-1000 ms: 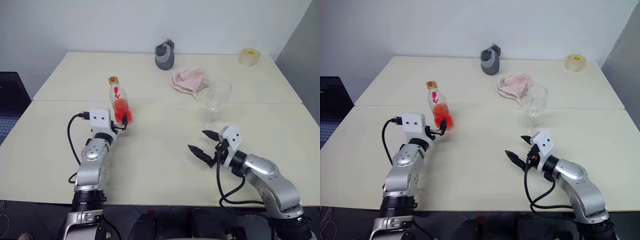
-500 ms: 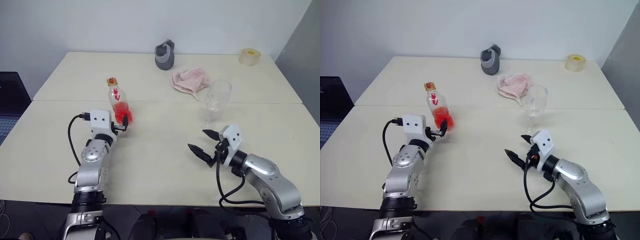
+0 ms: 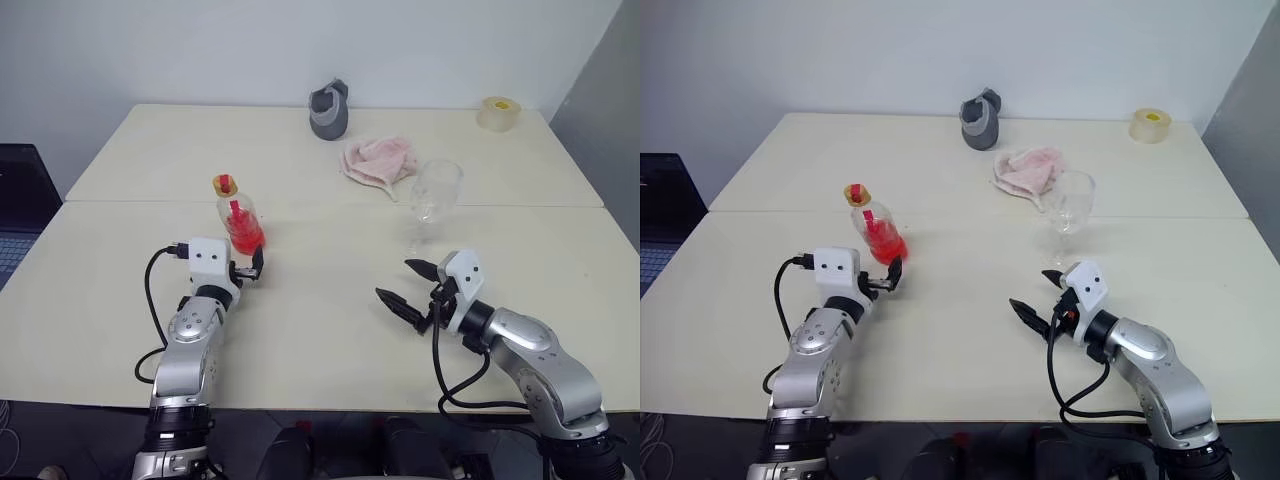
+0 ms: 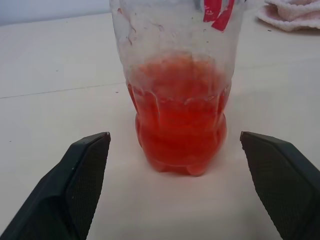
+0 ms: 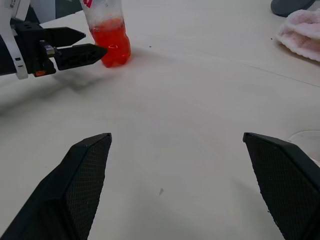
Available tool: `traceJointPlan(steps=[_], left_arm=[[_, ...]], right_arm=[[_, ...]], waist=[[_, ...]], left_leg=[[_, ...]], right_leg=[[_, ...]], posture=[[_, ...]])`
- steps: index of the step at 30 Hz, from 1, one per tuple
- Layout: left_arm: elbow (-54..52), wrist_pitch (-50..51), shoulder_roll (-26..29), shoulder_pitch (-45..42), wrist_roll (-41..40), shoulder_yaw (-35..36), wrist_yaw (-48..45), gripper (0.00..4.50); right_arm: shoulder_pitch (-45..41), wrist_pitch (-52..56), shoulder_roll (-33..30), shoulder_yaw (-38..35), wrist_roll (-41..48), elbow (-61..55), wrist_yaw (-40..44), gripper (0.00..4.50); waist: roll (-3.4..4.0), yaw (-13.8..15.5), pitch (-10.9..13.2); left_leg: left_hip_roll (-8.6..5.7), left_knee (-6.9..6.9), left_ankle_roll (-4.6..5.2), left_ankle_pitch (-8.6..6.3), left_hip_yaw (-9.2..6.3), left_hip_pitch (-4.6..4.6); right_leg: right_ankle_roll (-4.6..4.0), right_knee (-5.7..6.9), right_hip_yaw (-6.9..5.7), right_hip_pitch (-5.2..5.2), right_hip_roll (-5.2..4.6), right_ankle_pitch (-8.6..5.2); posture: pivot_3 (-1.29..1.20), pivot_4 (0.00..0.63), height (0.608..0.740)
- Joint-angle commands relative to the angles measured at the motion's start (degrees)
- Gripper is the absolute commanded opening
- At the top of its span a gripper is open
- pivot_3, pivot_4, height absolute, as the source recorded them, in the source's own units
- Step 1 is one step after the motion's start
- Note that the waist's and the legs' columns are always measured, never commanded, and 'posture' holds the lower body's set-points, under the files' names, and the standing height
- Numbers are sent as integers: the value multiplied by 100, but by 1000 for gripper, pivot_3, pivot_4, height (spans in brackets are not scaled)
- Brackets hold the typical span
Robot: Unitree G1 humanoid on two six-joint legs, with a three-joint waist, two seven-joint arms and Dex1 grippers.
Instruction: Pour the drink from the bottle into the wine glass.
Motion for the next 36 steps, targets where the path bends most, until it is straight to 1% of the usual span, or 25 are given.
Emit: traceJointPlan(steps=[1, 18, 33, 36], left_arm=[[-272, -29, -1, 63, 34, -11, 11, 4479], [749, -469, 39, -734, 114, 7, 3, 4479], [2123, -1242, 135, -1688, 69, 79, -53, 4479], [2237, -1417, 124, -1716, 42, 79, -88, 3853]], right_arm=[[16, -90, 17, 17, 32, -203, -25, 4500], [71, -173, 38, 39, -17, -195, -128, 4500], [119, -162, 22, 11, -24, -245, -258, 4500], [113, -154, 12, 2, -32, -245, -273, 4500]], waist=[[0, 6, 0], [0, 7, 0], [-1, 7, 0], [-1, 6, 0]], left_leg=[[-1, 0, 0, 0, -1, -1], [-2, 1, 0, 0, 0, -2], [-4, 2, 0, 1, 0, -5], [-3, 2, 0, 1, -1, -5]], right_leg=[[0, 0, 0, 0, 0, 0], [0, -1, -2, 0, 0, 0], [1, -2, -6, -2, 0, 1], [1, -1, -5, -4, 0, 1]], posture=[[0, 150, 740], [0, 150, 740], [0, 150, 740], [0, 150, 740]])
